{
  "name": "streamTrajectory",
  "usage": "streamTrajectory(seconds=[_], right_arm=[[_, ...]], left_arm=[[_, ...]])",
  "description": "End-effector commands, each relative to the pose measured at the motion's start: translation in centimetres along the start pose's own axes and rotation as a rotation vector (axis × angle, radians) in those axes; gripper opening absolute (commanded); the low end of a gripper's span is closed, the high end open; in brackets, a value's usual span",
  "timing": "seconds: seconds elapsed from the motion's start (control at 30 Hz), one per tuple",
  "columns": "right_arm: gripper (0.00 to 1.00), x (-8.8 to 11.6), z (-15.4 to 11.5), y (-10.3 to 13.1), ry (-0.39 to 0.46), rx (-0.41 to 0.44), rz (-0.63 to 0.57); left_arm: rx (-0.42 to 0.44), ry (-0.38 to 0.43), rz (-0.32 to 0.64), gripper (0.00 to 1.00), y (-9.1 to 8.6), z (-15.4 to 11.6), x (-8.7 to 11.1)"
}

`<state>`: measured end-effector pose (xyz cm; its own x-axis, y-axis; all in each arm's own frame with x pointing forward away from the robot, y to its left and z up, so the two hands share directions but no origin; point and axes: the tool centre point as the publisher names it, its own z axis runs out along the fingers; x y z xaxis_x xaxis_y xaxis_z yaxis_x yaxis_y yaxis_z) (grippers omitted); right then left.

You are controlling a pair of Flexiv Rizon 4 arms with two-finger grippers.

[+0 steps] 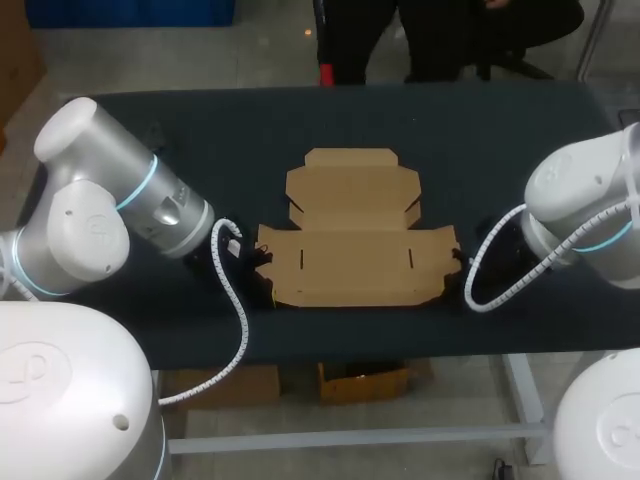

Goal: Assemble the packaging by folding the flat box into shape, placing the metal phone stand inside, and closing the box properly

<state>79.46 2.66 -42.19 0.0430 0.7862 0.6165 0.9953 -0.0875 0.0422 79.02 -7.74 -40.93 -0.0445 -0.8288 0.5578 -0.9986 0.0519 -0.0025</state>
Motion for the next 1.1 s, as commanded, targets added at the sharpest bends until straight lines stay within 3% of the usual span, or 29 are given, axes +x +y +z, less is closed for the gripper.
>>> streamTrajectory(seconds=[0.03,0.9,1.1], right_arm=[[0.0,-0.3,-0.1,0.2,0.017,0.008,-0.001],[0.0,-0.4,0.3,0.4,0.021,0.022,-0.005],[0.0,-0.4,0.4,0.5,0.021,0.025,-0.004]], left_arm=[[0.002,-0.007,-0.002,0.0,0.1,0.1,0.2],[0.025,-0.014,0.009,0.0,0.0,-0.5,1.7],[0.005,-0.014,-0.003,0.0,-0.4,0.2,1.3]])
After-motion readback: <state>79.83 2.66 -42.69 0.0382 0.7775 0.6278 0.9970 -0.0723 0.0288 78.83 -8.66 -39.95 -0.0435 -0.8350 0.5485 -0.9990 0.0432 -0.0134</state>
